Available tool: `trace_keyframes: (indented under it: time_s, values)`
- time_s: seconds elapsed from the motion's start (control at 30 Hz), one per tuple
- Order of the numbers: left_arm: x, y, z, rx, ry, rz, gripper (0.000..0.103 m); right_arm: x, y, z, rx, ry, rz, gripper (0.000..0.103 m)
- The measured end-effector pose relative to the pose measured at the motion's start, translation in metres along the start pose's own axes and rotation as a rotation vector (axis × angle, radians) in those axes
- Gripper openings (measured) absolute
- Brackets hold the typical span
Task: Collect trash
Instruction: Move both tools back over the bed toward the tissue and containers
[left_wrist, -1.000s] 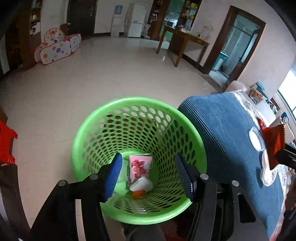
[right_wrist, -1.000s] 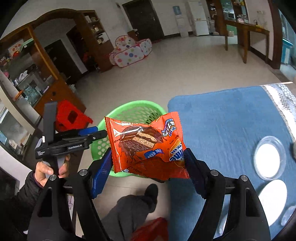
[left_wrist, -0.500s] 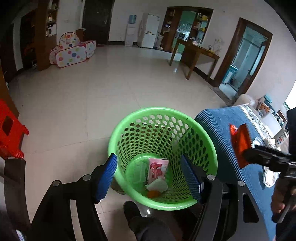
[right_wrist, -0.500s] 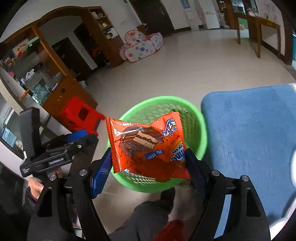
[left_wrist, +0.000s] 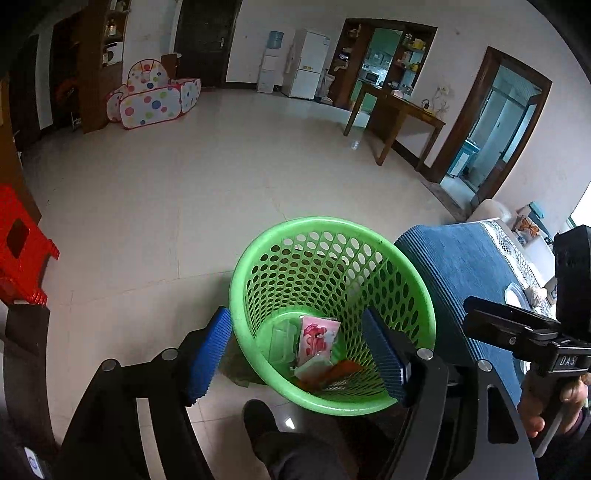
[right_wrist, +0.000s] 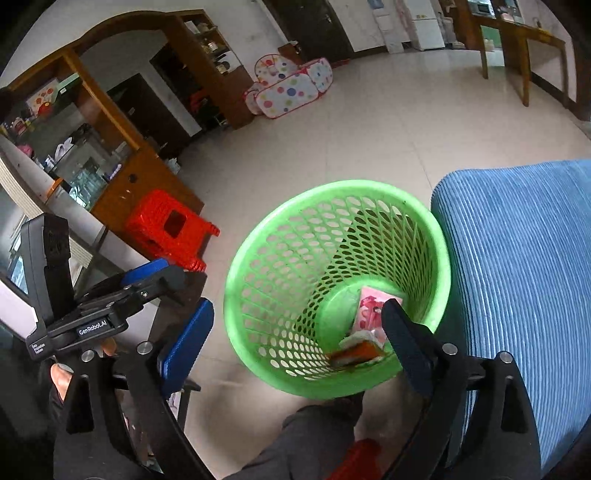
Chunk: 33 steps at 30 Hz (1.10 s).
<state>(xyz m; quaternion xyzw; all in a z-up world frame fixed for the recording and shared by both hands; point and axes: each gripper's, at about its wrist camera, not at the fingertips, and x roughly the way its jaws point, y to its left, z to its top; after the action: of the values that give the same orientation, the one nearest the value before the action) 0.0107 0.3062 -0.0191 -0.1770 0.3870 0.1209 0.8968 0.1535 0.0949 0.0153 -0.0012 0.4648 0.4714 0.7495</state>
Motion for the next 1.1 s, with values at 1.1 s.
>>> trace_keyframes:
  time_s: [1.1]
  values:
    - [0.024, -0.131, -0.008, 0.176, 0.063, -0.104, 0.082, -0.206, -0.210, -0.056, 0.296, -0.201, -0.545, 0.091]
